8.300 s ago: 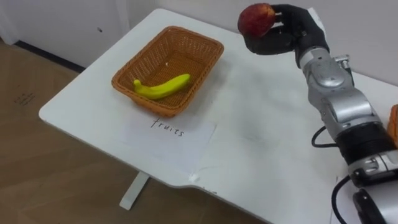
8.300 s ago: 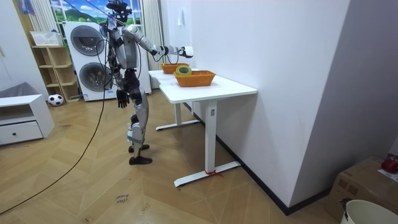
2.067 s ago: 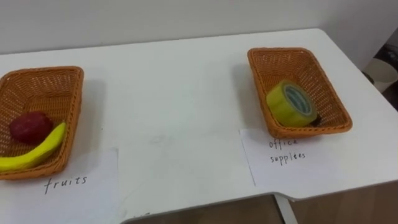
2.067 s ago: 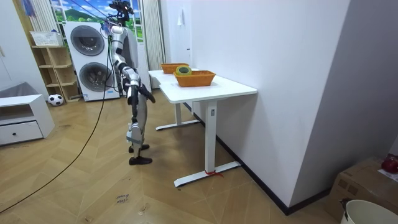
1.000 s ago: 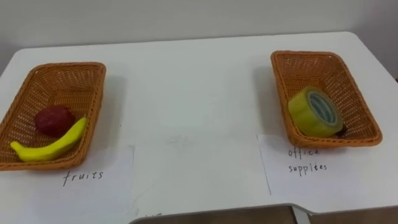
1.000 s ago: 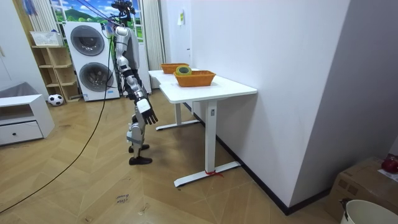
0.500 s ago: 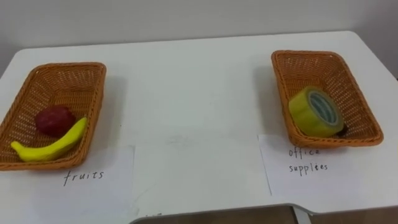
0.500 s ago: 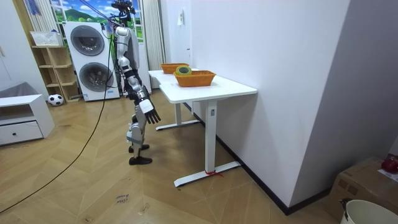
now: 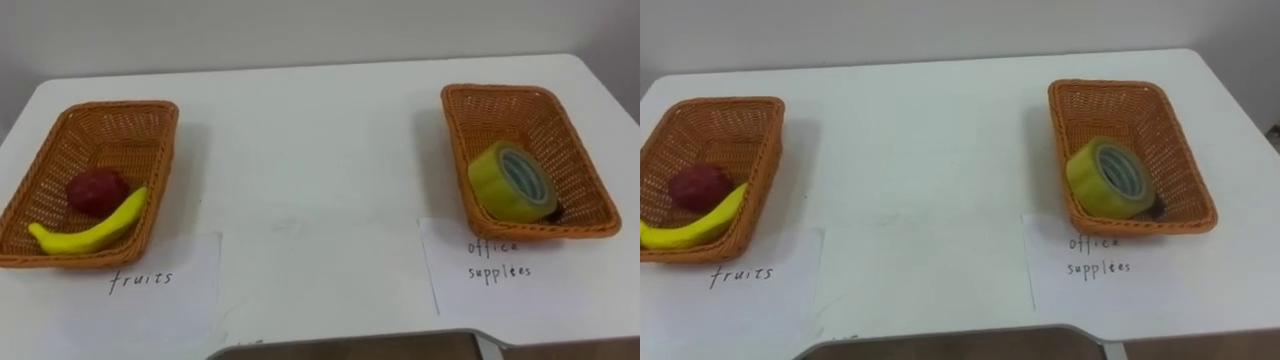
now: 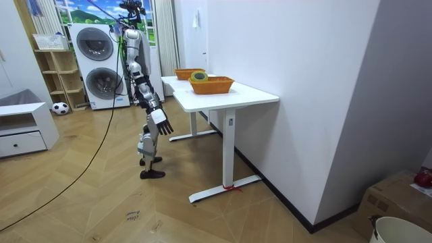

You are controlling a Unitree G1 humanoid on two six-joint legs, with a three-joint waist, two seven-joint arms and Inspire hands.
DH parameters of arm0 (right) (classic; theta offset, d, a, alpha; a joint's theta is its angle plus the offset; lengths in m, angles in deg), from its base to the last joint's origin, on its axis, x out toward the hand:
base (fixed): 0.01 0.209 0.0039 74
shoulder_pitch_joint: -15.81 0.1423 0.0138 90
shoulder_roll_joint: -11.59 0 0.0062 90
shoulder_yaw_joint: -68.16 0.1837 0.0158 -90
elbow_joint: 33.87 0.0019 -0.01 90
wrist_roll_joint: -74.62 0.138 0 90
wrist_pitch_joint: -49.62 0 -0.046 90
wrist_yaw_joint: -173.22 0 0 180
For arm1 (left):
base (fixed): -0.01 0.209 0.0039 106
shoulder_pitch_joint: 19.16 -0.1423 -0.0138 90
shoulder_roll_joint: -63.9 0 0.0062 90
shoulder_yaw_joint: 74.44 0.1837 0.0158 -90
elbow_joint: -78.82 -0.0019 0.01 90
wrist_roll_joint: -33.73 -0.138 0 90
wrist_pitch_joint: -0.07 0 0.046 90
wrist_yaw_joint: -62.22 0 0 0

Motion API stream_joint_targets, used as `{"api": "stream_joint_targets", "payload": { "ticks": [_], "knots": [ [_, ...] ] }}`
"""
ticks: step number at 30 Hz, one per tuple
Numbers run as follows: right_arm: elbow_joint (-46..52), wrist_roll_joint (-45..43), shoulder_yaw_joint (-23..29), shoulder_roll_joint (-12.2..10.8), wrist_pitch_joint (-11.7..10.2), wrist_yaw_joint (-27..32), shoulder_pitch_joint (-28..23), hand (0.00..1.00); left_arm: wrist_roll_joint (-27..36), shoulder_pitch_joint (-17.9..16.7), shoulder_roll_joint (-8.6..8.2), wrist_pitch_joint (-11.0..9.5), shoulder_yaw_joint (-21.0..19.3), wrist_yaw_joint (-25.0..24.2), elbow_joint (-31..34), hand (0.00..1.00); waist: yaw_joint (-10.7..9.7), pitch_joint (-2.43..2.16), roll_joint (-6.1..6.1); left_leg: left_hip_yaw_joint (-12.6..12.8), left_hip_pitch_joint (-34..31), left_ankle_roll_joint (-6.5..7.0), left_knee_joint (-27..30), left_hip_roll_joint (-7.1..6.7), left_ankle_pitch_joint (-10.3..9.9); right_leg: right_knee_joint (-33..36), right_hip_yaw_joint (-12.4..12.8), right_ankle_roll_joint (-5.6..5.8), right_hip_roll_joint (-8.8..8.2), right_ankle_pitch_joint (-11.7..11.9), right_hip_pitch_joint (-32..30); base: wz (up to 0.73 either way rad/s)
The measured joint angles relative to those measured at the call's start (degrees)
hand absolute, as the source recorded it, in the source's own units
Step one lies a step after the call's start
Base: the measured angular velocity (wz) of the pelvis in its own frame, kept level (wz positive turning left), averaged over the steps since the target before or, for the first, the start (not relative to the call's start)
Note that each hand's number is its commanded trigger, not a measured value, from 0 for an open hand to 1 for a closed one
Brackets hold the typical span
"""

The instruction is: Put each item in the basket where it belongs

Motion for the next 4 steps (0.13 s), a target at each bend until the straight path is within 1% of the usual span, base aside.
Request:
{"api": "stream_joint_targets", "payload": {
  "ticks": [4],
  "knots": [
    [-1.46,0.03,-0.83,-0.04,-0.06,-1.31,0.35,0.0,0.03,-0.22,0.01,-0.12,-0.09,0.08,-1.02,0.0,-0.08,0.04,-0.21,-0.79,-0.06,0.0,0.05,-0.1,0.0,-0.03,-0.48,0.03,-0.06,-0.02,0.21,0.06]
  ]
}}
